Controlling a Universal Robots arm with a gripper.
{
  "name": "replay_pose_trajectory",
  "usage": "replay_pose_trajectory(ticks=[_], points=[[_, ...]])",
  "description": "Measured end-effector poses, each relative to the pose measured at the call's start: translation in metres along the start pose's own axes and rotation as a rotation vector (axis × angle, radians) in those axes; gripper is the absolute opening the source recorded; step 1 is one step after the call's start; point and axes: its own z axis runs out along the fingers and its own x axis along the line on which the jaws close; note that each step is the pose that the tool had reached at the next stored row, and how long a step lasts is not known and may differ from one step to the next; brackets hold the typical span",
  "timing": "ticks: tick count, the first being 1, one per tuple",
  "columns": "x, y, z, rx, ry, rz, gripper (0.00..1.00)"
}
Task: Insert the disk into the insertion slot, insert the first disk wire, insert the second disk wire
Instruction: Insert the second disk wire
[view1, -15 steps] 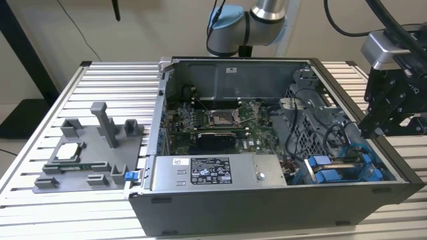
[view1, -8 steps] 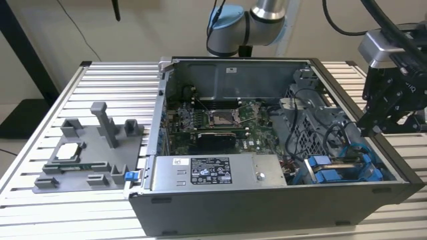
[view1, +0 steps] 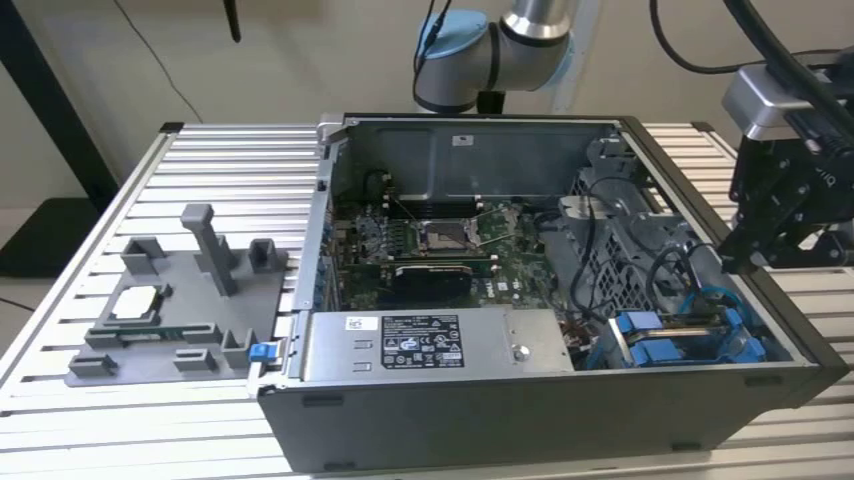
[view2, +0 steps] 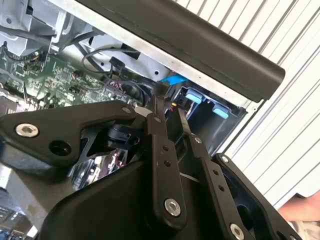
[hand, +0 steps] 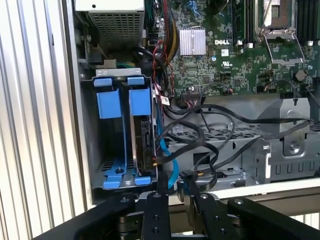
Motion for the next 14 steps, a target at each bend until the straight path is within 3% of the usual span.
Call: replay_pose_trajectory(ticks=[14], points=[[0.0001,-0.0025,0.0021,-0.0003,-0.0031,0.0,1.0]])
